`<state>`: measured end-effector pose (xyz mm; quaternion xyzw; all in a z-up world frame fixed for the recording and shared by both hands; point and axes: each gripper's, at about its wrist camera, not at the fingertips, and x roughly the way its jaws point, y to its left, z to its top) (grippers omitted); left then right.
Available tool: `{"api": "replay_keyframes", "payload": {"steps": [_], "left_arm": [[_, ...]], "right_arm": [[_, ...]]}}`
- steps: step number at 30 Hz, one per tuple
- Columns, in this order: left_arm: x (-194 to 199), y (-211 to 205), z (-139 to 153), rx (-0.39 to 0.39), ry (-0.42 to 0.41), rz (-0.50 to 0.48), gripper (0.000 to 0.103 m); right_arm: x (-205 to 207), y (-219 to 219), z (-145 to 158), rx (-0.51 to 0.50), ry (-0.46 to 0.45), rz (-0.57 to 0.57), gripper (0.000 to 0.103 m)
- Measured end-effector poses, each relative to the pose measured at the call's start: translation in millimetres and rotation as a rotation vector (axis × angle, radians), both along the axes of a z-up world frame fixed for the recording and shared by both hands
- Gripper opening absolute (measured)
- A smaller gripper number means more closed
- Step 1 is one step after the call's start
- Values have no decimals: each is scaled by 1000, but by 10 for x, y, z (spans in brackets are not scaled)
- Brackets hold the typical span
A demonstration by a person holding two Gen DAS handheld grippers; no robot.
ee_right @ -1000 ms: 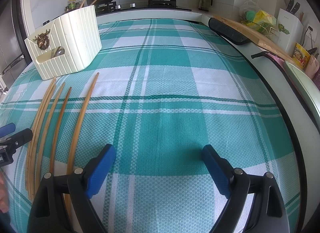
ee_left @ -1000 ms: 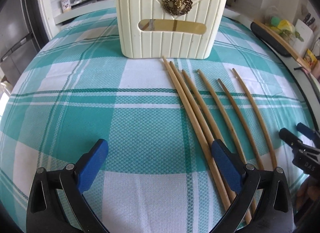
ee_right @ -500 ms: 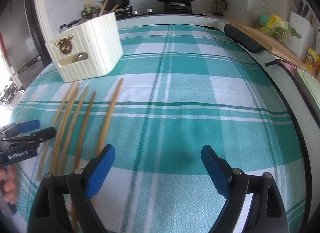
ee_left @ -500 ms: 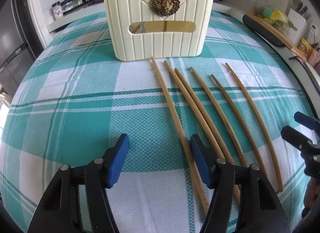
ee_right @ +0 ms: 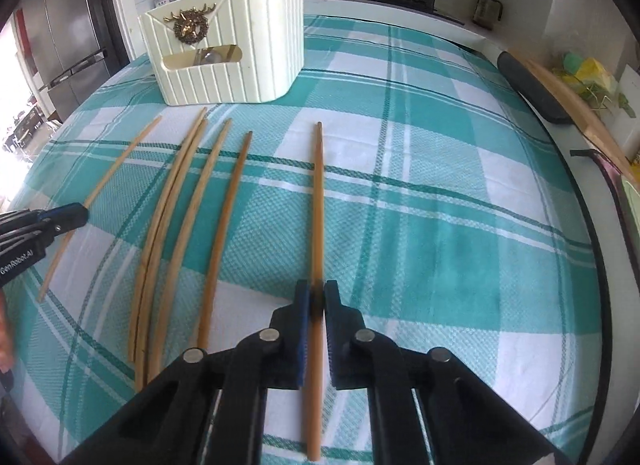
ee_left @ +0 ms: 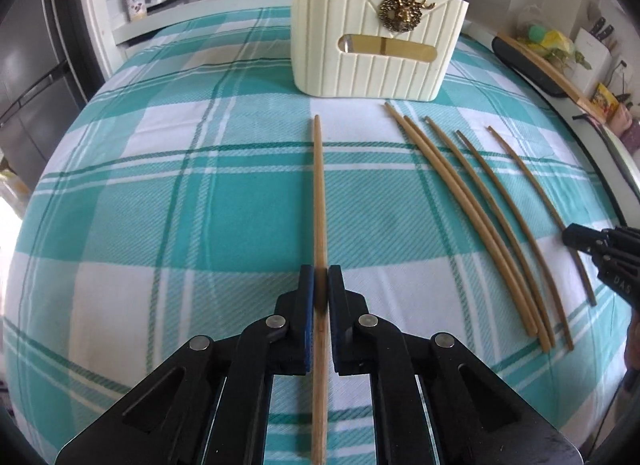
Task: Organize utensils
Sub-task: 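Close the left tool on a wooden chopstick while the right tool grasps another chopstick, then carry both chopsticks over the cream holder and lower them in with both tools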
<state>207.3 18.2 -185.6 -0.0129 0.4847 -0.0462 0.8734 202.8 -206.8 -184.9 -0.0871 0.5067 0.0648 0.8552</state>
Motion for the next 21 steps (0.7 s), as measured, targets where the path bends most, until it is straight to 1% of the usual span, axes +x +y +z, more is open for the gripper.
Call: {"api": "replay_keyframes", "payload": {"steps": [1, 3, 4, 5, 6, 7, 10, 12, 16, 19, 21], "left_arm": [[-33, 58, -1, -6, 11, -3, 6], [-55, 149, 9, -18, 26, -12, 12], [-42, 188, 19, -30, 31, -20, 26], [-20, 213, 31, -41, 32, -27, 47], [10, 234, 49, -47, 28, -32, 55], [41, 254, 67, -51, 23, -41, 63], [194, 250, 88, -49, 38, -96, 63], [311, 209, 70, -33, 57, -130, 65], [511, 115, 0, -14, 98, -179, 65], [646, 29, -28, 45, 94, -199, 65], [741, -4, -34, 72, 93, -202, 61]], "right_arm": [[-41, -45, 8, -6, 10, -9, 7], [-94, -117, 35, -12, 25, -26, 8], [-103, -149, 50, -3, 28, -28, 12], [-97, -173, 63, 10, 35, -26, 18], [-83, -190, 77, 26, 44, -19, 33], [-60, -198, 94, 43, 54, -12, 38], [33, -136, 153, 51, 84, 31, 38], [126, -68, 171, 23, 99, 63, 38], [387, -28, 127, -4, 122, 76, 38], [615, -41, 39, 9, 154, 69, 38], [773, -45, -14, 37, 167, 59, 38]]}}
